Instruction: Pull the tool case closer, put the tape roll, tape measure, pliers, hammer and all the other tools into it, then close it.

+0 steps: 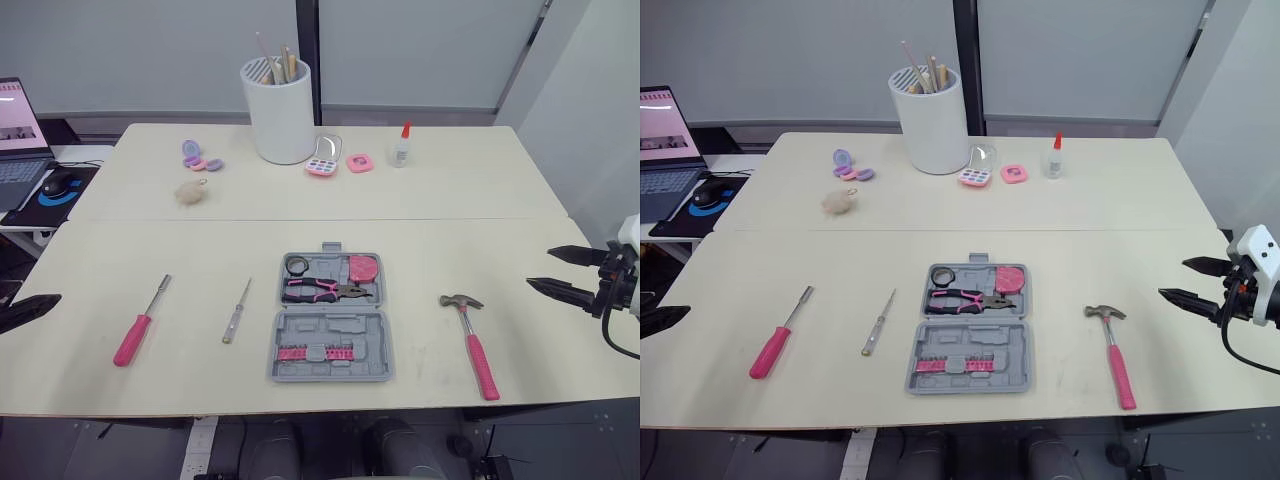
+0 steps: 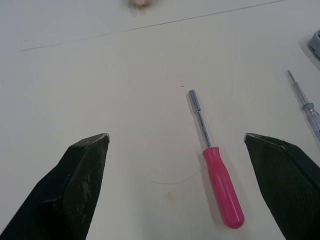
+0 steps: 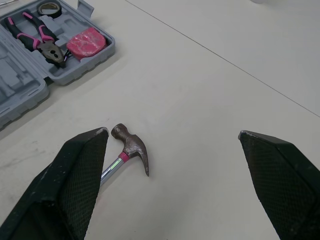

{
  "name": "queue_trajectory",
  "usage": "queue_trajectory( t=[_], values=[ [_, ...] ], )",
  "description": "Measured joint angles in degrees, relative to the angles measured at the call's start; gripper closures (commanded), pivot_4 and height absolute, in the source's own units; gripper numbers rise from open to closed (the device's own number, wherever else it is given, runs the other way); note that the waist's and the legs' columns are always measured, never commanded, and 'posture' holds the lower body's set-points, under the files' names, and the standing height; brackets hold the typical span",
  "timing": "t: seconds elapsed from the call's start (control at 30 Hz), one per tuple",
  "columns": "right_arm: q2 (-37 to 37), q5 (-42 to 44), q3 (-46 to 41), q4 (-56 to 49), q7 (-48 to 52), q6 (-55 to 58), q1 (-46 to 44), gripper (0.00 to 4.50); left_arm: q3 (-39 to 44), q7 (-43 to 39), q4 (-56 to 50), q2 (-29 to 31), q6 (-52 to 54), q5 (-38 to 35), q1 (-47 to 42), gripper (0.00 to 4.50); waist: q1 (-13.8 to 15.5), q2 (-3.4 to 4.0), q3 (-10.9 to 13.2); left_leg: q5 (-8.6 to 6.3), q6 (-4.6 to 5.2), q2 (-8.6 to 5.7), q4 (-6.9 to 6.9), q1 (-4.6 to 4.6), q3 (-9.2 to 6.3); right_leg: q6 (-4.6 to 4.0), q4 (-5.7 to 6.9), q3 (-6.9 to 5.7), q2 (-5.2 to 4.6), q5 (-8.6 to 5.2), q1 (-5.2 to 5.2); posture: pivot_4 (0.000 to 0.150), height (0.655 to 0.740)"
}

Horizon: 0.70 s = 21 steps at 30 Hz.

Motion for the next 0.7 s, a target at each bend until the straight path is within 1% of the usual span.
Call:
queue_trajectory(
  t=[0.1,0.17,0.23,0.4,0.5,0.6,0.63,0.7],
  values=[
    [0.3,0.1,0.7,-0.8,-0.2,0.0,-0.5,0.06,0.5,0.8,-2.5,0.0,1.1,-0.7,1.3,0.0,0.0,0.0,0.0,0.0,0.0,0.02,0.0,0.0,-0.02,0.0,0.01,0.01,0.0,0.0,0.0,0.15,0.74],
    [1.2,0.3,1.8,-2.3,-0.3,0.0,-2.1,0.06,2.2,0.9,-5.7,-0.4,2.1,-1.8,3.9,0.0,-0.4,0.0,0.0,0.0,0.0,0.03,0.0,0.02,-0.02,0.0,0.04,0.03,0.0,0.0,0.0,0.15,0.74],
    [2.8,0.5,4.2,-4.8,-0.3,0.0,-4.6,0.06,5.1,1.2,-11.6,-1.9,3.9,-3.7,8.5,0.0,-1.0,0.01,0.0,0.0,0.0,0.06,0.0,0.02,-0.06,-0.01,0.07,0.01,0.0,0.01,0.0,0.15,0.74],
    [8.9,1.8,12.4,-9.5,0.2,0.3,-12.8,0.06,13.1,5.3,-35.9,-11.6,13.6,-8.6,25.3,0.0,-1.9,-0.03,0.0,0.0,-0.01,0.07,0.0,-0.01,-0.13,-0.01,0.09,0.02,0.0,0.01,0.01,0.15,0.74],
    [14.6,3.2,17.2,-11.4,0.2,1.7,-20.5,0.06,18.2,8.7,-51.1,-18.6,18.8,-11.0,36.0,0.0,-2.7,-0.06,0.0,0.0,-0.01,0.08,0.0,0.01,-0.16,-0.02,0.09,0.03,0.0,0.01,0.01,0.15,0.74],
    [19.3,5.0,21.5,-15.3,0.3,2.9,-25.3,0.06,20.7,11.1,-61.8,-24.3,21.7,-13.0,43.3,0.0,-2.5,-0.1,0.0,-0.01,-0.01,0.08,-0.01,0.0,-0.27,-0.03,0.08,-0.03,0.03,0.0,0.04,0.15,0.74],
    [21.3,5.7,23.0,-16.0,0.2,3.8,-26.9,0.06,22.1,12.2,-65.7,-26.9,22.4,-13.6,46.9,0.0,-2.5,-0.15,0.0,-0.01,-0.02,0.08,-0.01,-0.01,-0.27,-0.03,0.05,-0.03,0.02,0.0,0.04,0.15,0.74],
    [23.6,7.0,24.4,-17.1,0.2,4.8,-28.4,0.06,23.0,13.4,-70.8,-30.8,22.8,-14.0,52.2,0.0,-2.0,-0.2,0.0,-0.01,-0.02,0.0,0.0,-0.02,-0.27,-0.03,0.0,-0.05,-0.08,0.0,0.07,0.15,0.74]
  ],
)
